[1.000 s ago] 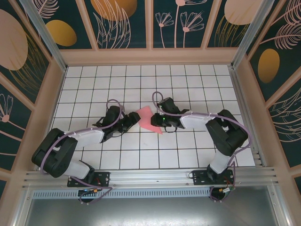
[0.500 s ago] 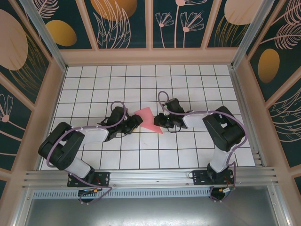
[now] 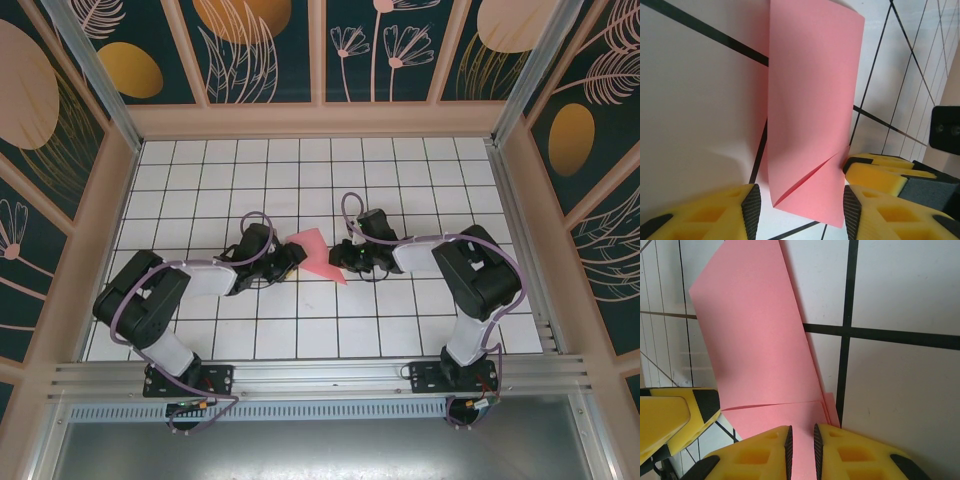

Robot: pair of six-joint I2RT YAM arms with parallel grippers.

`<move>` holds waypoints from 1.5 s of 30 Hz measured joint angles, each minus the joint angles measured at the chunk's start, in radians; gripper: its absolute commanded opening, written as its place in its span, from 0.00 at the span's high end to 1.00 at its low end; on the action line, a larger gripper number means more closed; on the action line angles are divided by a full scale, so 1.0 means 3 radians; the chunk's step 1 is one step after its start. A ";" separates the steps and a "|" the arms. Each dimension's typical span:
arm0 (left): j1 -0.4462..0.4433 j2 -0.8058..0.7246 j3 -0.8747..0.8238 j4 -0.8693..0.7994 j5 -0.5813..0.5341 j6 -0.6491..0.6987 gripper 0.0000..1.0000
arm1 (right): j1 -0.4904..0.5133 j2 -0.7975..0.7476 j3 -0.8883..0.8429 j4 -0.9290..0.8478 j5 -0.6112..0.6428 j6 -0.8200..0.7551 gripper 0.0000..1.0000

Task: Fold a paper plane with a square sheet of paper (pick it up from the middle)
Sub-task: Fold the wing for the fifth time at the center of the table.

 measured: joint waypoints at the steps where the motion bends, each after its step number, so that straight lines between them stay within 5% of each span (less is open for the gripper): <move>1: 0.0000 0.0010 0.0005 0.0000 0.0010 0.0000 0.50 | 0.0000 0.0001 -0.0001 0.0004 -0.0001 0.0000 0.78; 11: 0.0000 0.0187 0.0014 0.0287 0.0257 -0.0009 0.58 | -0.0033 0.0001 -0.0043 0.0076 -0.0080 0.0001 0.78; 17: 0.0000 0.0308 0.0015 0.0462 0.0356 -0.0070 0.81 | -0.0043 -0.0003 -0.0064 0.0114 -0.0109 -0.0015 0.74; 21: 0.0000 0.0320 0.0015 0.0511 0.0381 -0.0095 1.00 | -0.0043 -0.0076 -0.0107 0.0153 -0.0094 -0.0100 0.62; 29: 0.0000 0.0319 0.0017 0.0534 0.0388 -0.0093 1.00 | 0.0032 -0.0779 -0.0409 0.0289 0.0271 -0.0546 0.34; 35: 0.0000 0.0319 0.0025 0.0533 0.0392 -0.0114 1.00 | 0.0498 -0.1136 -0.0645 0.0436 0.1057 -0.1139 0.36; 45: 0.0000 0.0275 0.0095 0.0518 0.0399 -0.0135 1.00 | 0.1050 -0.0989 -0.0945 0.0857 0.1834 -0.2252 0.38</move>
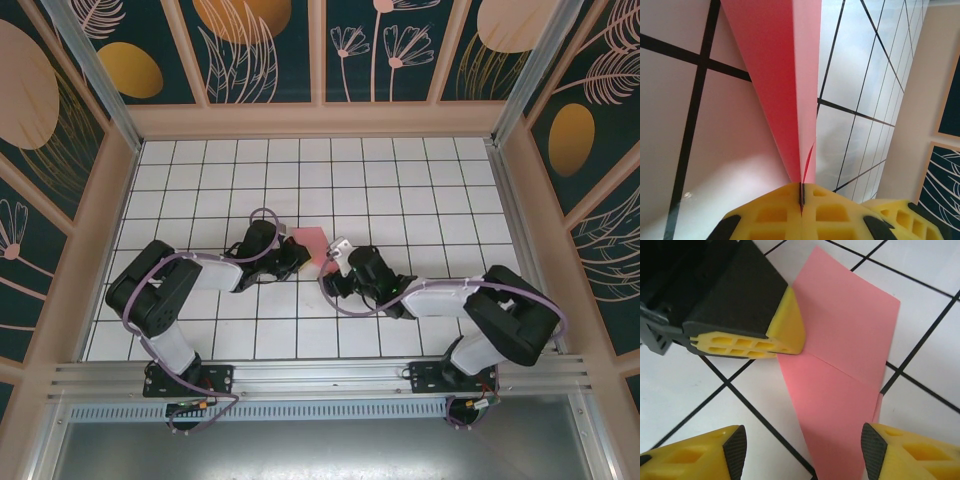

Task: Fold a paper plane with a square sheet of paper (pick it up from the middle)
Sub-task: Fold the wing for the fifth time at the center of the table.

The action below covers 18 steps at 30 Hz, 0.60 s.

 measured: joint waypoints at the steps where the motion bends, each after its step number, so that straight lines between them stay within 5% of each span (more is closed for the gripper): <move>1: 0.0000 -0.0001 0.0004 -0.0001 0.0001 -0.0008 1.00 | 0.0025 0.0060 0.0003 0.0032 0.0052 -0.0086 0.39; 18: 0.0000 -0.0034 0.0009 -0.0024 0.0013 -0.0020 1.00 | 0.0205 0.0782 0.0153 0.0651 0.0671 -0.0843 0.60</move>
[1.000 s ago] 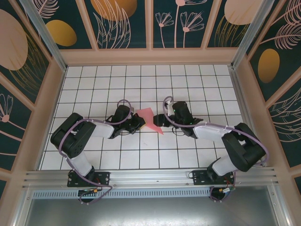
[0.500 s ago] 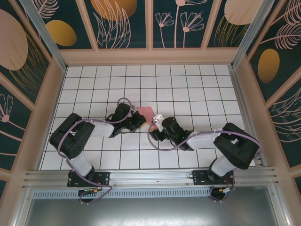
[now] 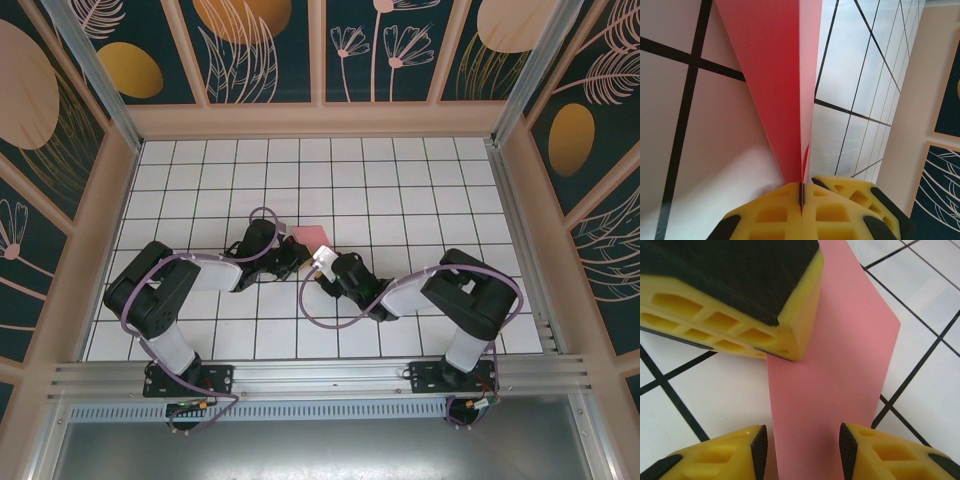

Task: Fold a paper plane with a square sheet of paper (pick it up from the middle)
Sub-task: Fold the wing for the fifth time at the center of the table.

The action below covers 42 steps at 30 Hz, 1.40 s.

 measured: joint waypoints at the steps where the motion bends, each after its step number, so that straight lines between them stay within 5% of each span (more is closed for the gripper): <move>1: 0.0000 0.0000 0.0001 0.0001 0.0000 0.0000 1.00 | 0.0000 0.0018 0.0001 0.0023 0.0014 -0.0025 0.60; 12: 0.0000 -0.0048 0.0003 -0.0029 -0.0001 0.0001 1.00 | 0.0000 0.0061 0.0003 0.0154 0.0028 -0.0178 0.85; 19: 0.0041 -0.0225 0.0089 -0.0350 -0.0057 0.0122 0.72 | -0.0037 0.0053 0.0020 0.0118 -0.0160 -0.0084 1.00; 25: 0.0268 -0.0615 0.0108 -0.0580 -0.0318 0.0242 0.58 | -0.0173 -0.0023 0.0023 0.0008 -0.0566 0.0182 1.00; 33: 0.0298 -0.0963 -0.0113 -0.0512 -0.0493 0.0301 0.58 | -0.0402 -0.0062 0.0088 -0.0132 -0.1254 0.0660 1.00; 42: 0.0203 -0.1022 -0.0660 0.0170 -0.0387 0.0341 0.66 | -0.0725 -0.0028 0.0303 -0.0209 -0.2064 0.1307 1.00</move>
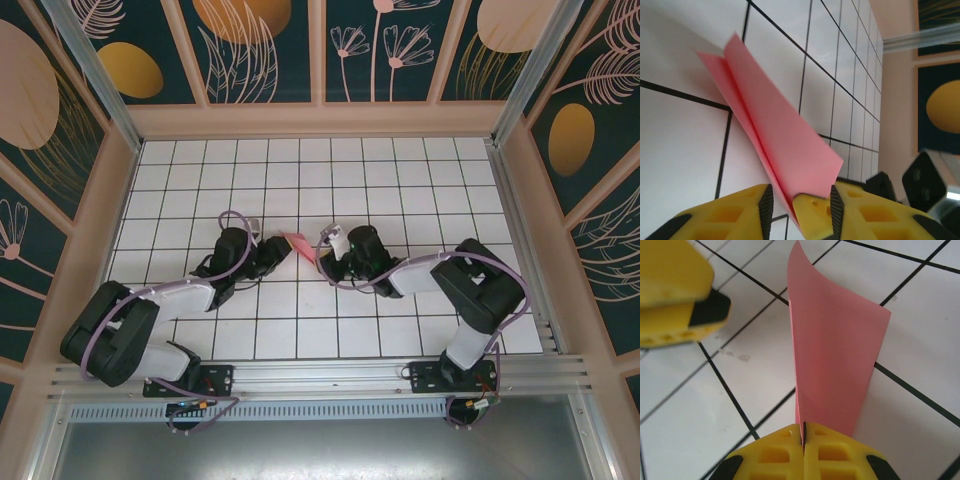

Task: Fold a paper plane with a square sheet of paper (pick it up from the middle)
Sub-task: Fold the wing for the fifth time at the center of the table.

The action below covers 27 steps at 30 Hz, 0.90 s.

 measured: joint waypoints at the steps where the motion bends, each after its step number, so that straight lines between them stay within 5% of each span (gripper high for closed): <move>1: -0.0024 0.0037 -0.0020 0.0108 0.0023 -0.0009 0.68 | -0.0019 0.0027 0.0029 -0.0001 -0.0074 0.0069 1.00; 8: -0.0100 0.0299 -0.0111 0.0633 0.0125 -0.0067 0.74 | -0.0045 0.0270 0.0150 -0.0051 -0.0379 0.0401 1.00; 27: -0.0104 0.0589 -0.0196 0.0902 0.0187 -0.0076 0.78 | -0.0112 0.0696 0.0430 -0.0114 -0.0928 0.0828 1.00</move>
